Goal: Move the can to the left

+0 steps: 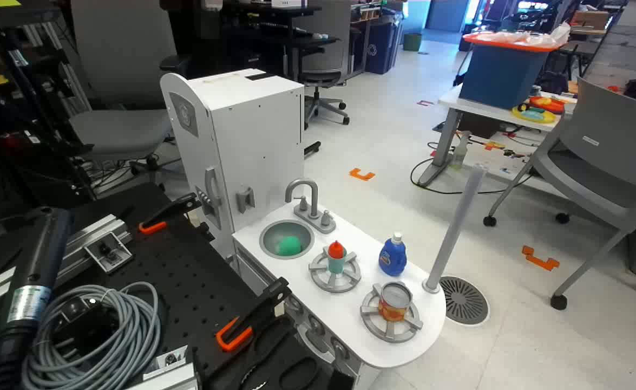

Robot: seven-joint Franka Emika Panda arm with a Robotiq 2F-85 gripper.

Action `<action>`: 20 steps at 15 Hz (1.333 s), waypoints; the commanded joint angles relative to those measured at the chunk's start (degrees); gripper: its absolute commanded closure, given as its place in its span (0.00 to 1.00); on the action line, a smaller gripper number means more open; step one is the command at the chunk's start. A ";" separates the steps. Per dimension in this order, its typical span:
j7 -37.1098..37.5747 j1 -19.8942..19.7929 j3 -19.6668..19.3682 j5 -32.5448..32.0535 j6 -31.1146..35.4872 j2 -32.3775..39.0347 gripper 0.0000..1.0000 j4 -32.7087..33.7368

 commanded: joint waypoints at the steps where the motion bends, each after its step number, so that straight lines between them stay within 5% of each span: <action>1: -0.21 -0.56 0.49 0.21 -0.14 0.02 0.00 0.14; 13: -0.21 -0.56 0.49 0.21 -0.14 0.02 0.00 0.24; 20: 6.77 -3.33 1.19 -3.35 6.71 15.56 0.00 7.16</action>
